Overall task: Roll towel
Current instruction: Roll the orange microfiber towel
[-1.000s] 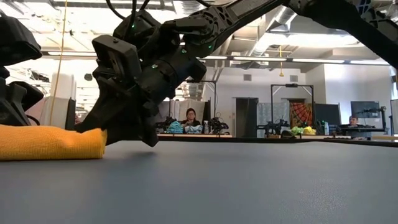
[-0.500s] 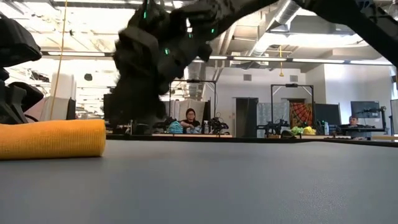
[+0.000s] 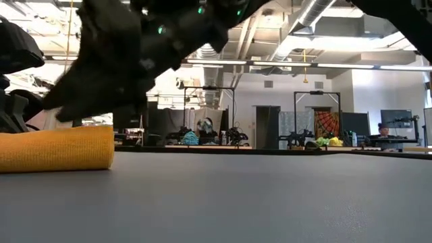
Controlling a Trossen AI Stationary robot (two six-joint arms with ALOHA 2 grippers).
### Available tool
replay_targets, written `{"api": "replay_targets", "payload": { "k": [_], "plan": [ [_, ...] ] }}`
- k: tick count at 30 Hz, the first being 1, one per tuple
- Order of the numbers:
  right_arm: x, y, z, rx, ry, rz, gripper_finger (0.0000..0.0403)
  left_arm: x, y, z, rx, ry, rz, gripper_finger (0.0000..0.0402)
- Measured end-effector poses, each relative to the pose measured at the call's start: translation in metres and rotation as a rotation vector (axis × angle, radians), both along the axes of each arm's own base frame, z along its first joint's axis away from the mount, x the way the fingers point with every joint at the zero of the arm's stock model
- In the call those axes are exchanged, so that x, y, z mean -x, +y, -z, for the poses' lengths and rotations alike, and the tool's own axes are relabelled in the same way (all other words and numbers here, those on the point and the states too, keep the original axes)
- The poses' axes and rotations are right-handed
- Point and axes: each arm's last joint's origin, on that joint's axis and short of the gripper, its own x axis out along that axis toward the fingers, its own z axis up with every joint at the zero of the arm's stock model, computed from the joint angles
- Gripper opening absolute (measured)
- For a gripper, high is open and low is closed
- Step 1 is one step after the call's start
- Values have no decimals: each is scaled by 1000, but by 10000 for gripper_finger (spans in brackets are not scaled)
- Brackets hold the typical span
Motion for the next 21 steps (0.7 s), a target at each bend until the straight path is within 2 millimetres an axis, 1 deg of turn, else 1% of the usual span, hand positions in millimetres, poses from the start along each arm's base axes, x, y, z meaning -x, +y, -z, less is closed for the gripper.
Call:
{"api": "replay_targets", "payload": {
  "k": [2,4,6,7,8,13,17,21],
  "plan": [
    [-1,-2,5,5,7,7,177,0,0,-1,1,-1,2,0],
    [-8,-5,18,-3,-17,15,170,-1,1,-1,7,5,1,0],
    [-9,-8,26,-7,1,23,165,-1,2,-2,16,17,3,0],
    [-11,-10,35,-10,9,27,163,-2,3,-1,21,26,2,0],
    [-13,-13,39,-15,-3,33,162,-3,5,-1,24,44,1,0],
    [-16,-24,46,-32,11,46,161,-6,14,-4,31,104,9,0],
    [-17,-30,47,-69,12,23,161,-4,23,-16,34,112,18,0],
    [-17,-34,47,-98,24,26,161,1,33,-33,59,79,2,0]
  ]
}}
